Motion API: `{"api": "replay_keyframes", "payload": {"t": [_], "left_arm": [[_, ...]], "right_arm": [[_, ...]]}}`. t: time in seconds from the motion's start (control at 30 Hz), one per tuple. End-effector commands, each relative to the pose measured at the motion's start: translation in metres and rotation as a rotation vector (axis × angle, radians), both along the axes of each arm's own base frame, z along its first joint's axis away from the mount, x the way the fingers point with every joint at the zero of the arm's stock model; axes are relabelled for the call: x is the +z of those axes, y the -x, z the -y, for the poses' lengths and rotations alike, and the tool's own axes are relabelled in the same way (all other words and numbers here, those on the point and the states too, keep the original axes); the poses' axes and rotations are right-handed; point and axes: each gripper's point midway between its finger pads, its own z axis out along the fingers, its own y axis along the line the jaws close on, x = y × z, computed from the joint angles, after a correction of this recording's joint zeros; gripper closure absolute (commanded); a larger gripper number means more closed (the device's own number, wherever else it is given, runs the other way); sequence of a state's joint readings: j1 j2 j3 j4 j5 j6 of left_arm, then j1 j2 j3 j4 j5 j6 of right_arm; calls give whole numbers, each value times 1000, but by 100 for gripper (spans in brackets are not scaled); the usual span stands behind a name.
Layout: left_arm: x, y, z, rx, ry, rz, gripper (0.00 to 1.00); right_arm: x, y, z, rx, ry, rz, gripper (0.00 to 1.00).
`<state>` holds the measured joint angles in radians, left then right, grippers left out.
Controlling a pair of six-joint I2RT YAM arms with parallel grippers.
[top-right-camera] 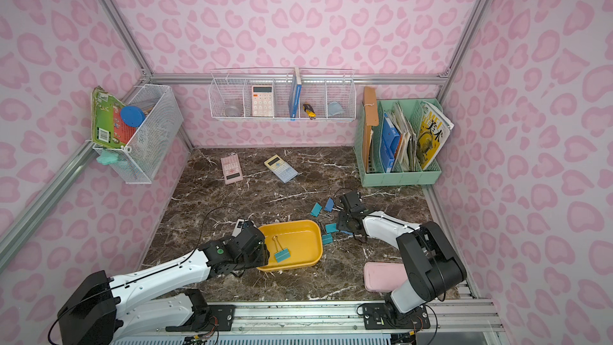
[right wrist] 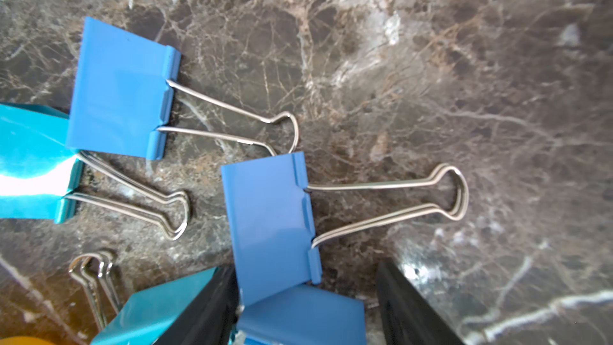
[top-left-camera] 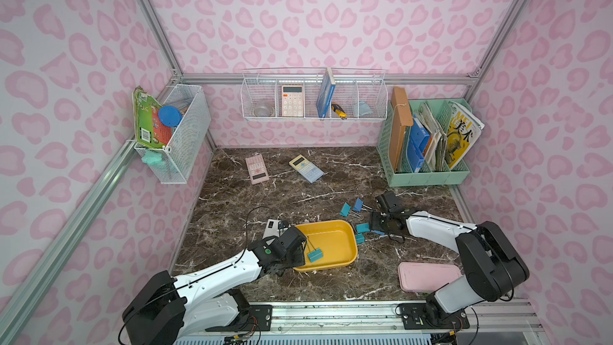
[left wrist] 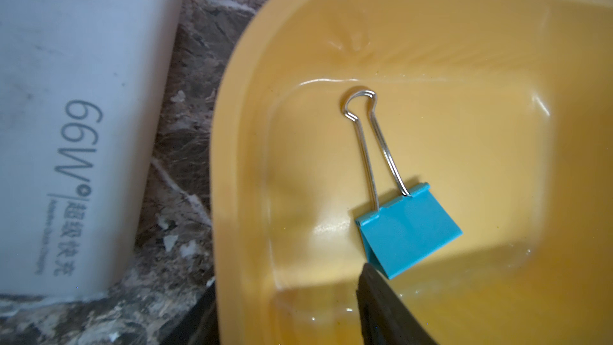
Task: Put the binder clips in the storage box
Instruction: Pick up the binder clip at the center of the board.
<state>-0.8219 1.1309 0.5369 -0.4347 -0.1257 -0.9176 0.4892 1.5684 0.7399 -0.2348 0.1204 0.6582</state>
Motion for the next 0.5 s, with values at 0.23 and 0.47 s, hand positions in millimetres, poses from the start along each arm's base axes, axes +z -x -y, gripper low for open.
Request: {"api": "replay_keyframes", "payload": {"t": [0.23,0.47], "left_arm": [[0,3,-6,10,-14,-5,40],[-1,3,-6,10,-19,-9,40]], "right_arm": [[-17,36,1,1,0,-126,47],[-5,32,-4,14,-5,-83,58]]}}
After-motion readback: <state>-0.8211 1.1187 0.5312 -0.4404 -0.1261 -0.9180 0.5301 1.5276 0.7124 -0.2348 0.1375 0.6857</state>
